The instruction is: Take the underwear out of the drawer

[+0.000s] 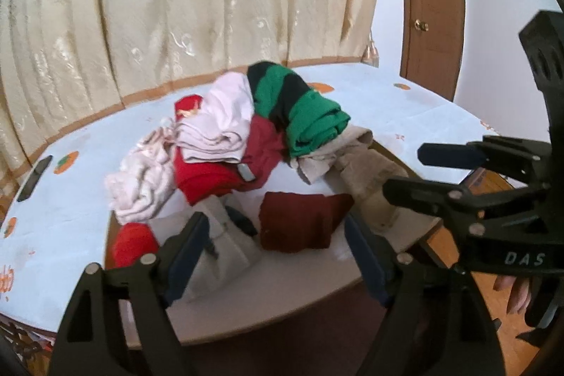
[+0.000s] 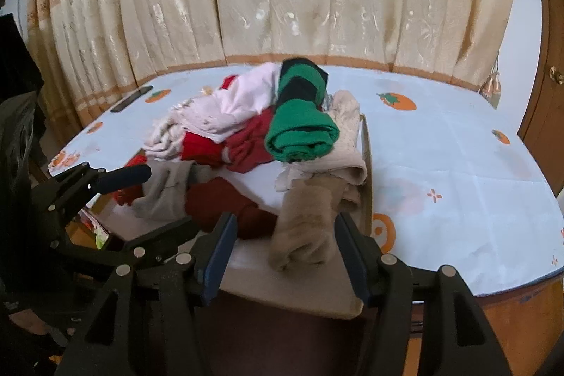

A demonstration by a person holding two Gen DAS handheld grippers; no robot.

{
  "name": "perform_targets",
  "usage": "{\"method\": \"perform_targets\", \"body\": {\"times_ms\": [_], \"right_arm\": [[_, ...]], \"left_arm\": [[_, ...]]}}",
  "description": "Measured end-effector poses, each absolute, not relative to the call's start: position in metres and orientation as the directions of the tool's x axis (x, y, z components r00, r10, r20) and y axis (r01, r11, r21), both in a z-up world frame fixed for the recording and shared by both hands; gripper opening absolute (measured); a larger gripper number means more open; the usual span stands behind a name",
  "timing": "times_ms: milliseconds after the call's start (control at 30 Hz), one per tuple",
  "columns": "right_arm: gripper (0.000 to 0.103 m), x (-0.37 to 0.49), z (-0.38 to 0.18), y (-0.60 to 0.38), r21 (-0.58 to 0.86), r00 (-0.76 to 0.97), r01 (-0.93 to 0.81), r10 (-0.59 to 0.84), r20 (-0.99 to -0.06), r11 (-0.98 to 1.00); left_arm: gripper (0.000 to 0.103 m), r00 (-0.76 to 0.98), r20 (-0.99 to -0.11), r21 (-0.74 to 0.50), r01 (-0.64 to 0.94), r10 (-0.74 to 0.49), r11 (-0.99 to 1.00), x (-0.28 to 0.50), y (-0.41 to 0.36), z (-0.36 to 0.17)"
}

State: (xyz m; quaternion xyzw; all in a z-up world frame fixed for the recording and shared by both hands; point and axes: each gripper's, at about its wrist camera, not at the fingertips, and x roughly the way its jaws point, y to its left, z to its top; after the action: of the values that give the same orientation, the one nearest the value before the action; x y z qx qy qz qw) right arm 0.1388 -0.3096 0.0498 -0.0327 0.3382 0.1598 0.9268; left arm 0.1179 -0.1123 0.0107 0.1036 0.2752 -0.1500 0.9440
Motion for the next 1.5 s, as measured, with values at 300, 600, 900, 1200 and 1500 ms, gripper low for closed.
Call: {"method": "perform_targets", "body": {"times_ms": [300, 600, 900, 1200, 1500], "right_arm": [[0.066, 0.087, 0.066, -0.3, -0.025, 0.834, -0.286, 0.236, -0.498, 0.958], [0.067, 0.061, 0.063, -0.299, 0.005, 0.843, -0.299, 0.266, -0.468, 0.954], [0.068, 0.045, 0.07, -0.296, 0.001, 0.849, -0.312, 0.279, -0.448, 0.95], [0.068, 0.04, 0.072, -0.291, -0.002, 0.85, -0.33, 0.296, -0.436, 0.944], [0.068, 0.04, 0.071, -0.289, 0.001, 0.846, -0.332, 0.299, -0.441, 0.943]], "left_arm": [[0.1, 0.87, -0.46, 0.114, 0.255, -0.177, 0.96, 0.08, -0.092, 0.018], [0.1, 0.879, -0.453, 0.086, 0.21, -0.149, 0.974, 0.061, -0.075, 0.008], [0.102, 0.901, -0.416, 0.071, 0.169, -0.125, 0.983, 0.049, -0.065, 0.018], [0.102, 0.905, -0.407, 0.07, 0.164, -0.122, 0.984, 0.046, -0.064, 0.021], [0.102, 0.904, -0.413, 0.068, 0.149, -0.108, 0.986, 0.047, -0.062, 0.021]]}}
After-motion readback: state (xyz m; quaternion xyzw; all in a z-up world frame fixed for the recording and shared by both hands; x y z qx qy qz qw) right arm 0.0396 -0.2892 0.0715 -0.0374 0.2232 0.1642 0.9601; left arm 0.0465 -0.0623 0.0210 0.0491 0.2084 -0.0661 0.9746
